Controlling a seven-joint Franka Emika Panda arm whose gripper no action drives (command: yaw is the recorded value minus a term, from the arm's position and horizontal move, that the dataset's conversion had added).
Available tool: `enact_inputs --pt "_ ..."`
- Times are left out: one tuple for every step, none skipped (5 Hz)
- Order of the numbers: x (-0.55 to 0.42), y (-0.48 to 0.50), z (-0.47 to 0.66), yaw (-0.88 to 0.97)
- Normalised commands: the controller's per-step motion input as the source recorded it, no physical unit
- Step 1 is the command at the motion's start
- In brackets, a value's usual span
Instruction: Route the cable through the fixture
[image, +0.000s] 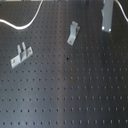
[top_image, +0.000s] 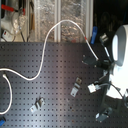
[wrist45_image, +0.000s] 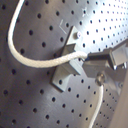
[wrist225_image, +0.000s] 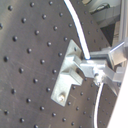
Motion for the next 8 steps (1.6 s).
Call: enact_inputs --pt "-0.301 0.236 0.29 0.00" --pt "-0.015 0.294 0.29 0.09" --pt "0.053 0.173 0.37 0.47" --pt "0.048 0.130 0.21 0.86" --pt "0.016 0.030 0.16 0.78" --pt "-0.042 -0.063 0.14 0.45" --pt "-0.193 -0.168 0.18 0.33" --pt "-0.172 -0.089 0.09 0.14"
